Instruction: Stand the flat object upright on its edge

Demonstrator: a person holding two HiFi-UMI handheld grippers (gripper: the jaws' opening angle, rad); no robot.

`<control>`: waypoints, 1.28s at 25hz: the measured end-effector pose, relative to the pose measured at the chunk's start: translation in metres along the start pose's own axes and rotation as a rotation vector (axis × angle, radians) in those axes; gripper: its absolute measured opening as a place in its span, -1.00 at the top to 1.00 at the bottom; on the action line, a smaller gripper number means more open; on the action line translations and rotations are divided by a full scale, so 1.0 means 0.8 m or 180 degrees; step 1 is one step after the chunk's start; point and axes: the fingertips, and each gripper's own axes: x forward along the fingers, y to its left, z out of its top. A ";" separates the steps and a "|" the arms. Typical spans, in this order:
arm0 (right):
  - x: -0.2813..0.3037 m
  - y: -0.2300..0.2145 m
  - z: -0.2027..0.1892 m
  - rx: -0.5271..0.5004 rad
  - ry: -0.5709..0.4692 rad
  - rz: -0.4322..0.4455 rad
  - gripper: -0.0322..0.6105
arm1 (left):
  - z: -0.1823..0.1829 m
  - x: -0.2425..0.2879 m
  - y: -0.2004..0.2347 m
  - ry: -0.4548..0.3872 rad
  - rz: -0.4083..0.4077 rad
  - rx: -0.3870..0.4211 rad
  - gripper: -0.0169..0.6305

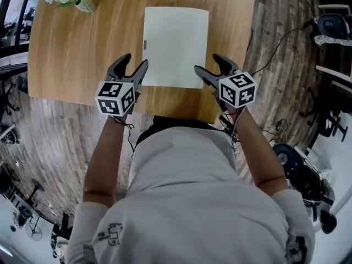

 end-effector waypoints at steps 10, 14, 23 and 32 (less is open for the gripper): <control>0.051 -0.049 -0.025 0.0112 0.0238 -0.0107 -0.26 | -0.037 0.061 0.035 0.0342 0.0036 -0.0062 0.17; 0.069 -0.065 -0.032 0.0203 0.0296 -0.0111 -0.26 | -0.050 0.082 0.046 0.0460 0.0024 -0.0117 0.16; 0.107 -0.073 -0.044 0.0563 0.0426 0.0062 -0.18 | -0.065 0.116 0.062 0.0674 -0.0181 -0.0345 0.15; 0.100 -0.087 -0.054 0.0571 0.0524 0.0129 -0.17 | -0.070 0.133 0.035 0.0824 -0.0409 -0.0376 0.27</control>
